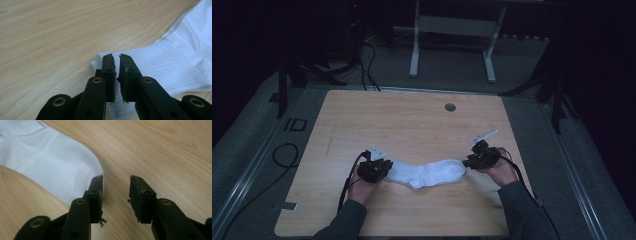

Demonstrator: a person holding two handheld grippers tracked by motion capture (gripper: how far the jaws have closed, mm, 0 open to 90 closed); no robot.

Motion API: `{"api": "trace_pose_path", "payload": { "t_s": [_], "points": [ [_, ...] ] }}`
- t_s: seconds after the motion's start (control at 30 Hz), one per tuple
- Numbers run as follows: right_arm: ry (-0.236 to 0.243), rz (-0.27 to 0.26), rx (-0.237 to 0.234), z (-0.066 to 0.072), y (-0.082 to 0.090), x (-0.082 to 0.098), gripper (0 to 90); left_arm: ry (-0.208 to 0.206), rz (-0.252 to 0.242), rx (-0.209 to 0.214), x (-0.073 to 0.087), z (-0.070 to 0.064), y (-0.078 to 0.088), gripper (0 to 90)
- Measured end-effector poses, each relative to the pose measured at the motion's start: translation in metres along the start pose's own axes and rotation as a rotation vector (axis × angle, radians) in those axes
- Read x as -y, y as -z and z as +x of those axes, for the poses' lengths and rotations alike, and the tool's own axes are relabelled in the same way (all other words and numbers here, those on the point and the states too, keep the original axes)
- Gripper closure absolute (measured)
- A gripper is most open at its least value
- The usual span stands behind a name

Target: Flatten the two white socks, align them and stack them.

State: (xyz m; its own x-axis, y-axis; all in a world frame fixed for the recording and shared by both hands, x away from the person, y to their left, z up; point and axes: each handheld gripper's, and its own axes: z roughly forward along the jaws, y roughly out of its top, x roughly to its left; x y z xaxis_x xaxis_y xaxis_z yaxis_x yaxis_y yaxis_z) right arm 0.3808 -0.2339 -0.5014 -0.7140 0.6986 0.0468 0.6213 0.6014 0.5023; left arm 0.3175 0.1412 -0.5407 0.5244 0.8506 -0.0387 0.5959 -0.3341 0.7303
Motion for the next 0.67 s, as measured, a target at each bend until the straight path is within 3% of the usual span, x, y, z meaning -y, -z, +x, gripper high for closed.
{"api": "trace_pose_path", "payload": {
  "t_s": [0.67],
  "points": [
    [-0.010,0.001,-0.005,0.000,-0.007,0.002,58.7,0.062,0.004,-0.043,0.001,0.024,0.011,80.2]
  ]
}}
